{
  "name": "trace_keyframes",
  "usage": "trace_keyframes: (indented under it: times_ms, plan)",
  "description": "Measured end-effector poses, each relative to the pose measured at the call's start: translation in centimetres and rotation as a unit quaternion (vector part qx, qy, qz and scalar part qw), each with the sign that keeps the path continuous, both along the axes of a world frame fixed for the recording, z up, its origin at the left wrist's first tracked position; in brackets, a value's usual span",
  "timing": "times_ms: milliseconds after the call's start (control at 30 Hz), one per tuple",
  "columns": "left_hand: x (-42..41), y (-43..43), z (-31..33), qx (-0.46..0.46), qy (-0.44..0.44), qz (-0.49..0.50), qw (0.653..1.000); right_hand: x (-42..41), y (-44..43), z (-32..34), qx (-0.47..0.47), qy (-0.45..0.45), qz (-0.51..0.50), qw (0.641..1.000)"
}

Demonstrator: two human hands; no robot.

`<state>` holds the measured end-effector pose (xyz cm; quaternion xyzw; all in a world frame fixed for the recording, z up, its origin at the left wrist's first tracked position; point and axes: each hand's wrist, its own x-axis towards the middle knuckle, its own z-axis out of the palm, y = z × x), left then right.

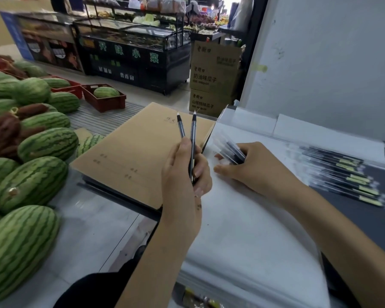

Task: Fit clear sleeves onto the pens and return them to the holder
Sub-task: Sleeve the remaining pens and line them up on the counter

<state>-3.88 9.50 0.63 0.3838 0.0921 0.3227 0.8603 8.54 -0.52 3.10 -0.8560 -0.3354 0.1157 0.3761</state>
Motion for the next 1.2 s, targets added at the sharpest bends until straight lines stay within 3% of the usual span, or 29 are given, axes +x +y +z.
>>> trace_keyframes:
  times_ms: [300,500,667,967,1200]
  plan:
    - [-0.1,-0.2,-0.3,0.057,0.009,0.027,0.998,-0.4,-1.2,0.3,0.044,0.022,-0.009,0.999]
    - [-0.1,-0.3,-0.2,0.073,0.016,0.036,0.997,0.5,-2.2,1.8,0.177,0.231,0.014,0.957]
    - [0.0,-0.5,-0.3,0.104,0.045,0.048,0.992,0.9,-2.9,2.9,0.263,0.312,0.008,0.913]
    - [0.0,-1.0,0.2,0.147,0.080,0.042,0.985,1.1,-3.8,4.2,0.343,0.349,0.023,0.872]
    - [0.1,-1.0,0.1,0.151,0.091,0.032,0.984,1.2,-3.9,4.2,0.348,0.343,0.025,0.872]
